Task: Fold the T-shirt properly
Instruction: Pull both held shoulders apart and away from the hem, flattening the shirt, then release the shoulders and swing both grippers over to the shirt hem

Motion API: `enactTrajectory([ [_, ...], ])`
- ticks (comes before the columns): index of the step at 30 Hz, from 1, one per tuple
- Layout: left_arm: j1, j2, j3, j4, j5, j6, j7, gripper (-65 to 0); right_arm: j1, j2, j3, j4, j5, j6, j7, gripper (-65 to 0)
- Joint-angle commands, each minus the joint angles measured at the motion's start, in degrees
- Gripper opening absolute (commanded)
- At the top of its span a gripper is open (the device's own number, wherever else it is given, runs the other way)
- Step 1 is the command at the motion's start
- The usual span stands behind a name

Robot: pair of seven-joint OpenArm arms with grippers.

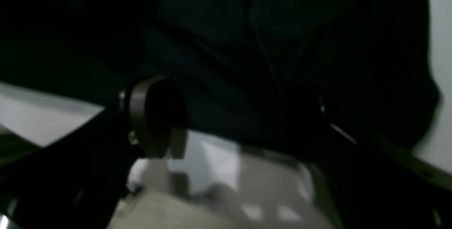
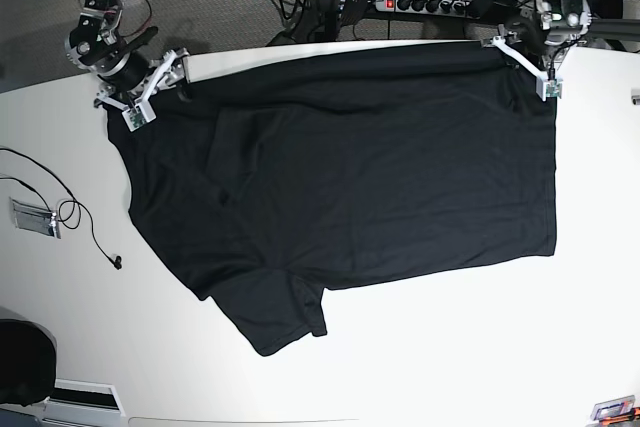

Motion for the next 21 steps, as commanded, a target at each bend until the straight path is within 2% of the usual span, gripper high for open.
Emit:
enactTrajectory([
  [1, 1.3, -0.3, 0.2, -0.5, 0.4, -0.1, 3.9, -40.2, -0.8, 0.6, 0.5, 0.7, -1.8, -0.5, -2.7, -18.0],
  [6, -1.5, -0.6, -0.1, -3.5, 0.5, -0.1, 3.9, -40.2, -0.8, 0.6, 0.3, 0.8, -1.8, -0.5, -2.9, -18.0],
  [12, -3.6, -0.4, -5.3, -0.8, 0.3, -0.1, 4.2, -40.0, -0.5, 0.4, 0.0, 0.3, -1.8, -0.5, -6.8, -18.0],
  [17, -5.1, -0.4, -6.2, 1.3, -0.1, -0.1, 7.0, -40.1, 7.2, 0.4, -1.9, 1.0, -1.8, -0.5, -8.6, -18.0],
  [21, -4.6, 2.9, -6.0, 7.9, -0.1, -0.1, 9.9, -40.1, 7.3, 0.4, -1.9, 3.7, -1.8, -0.5, -10.6, -18.0],
])
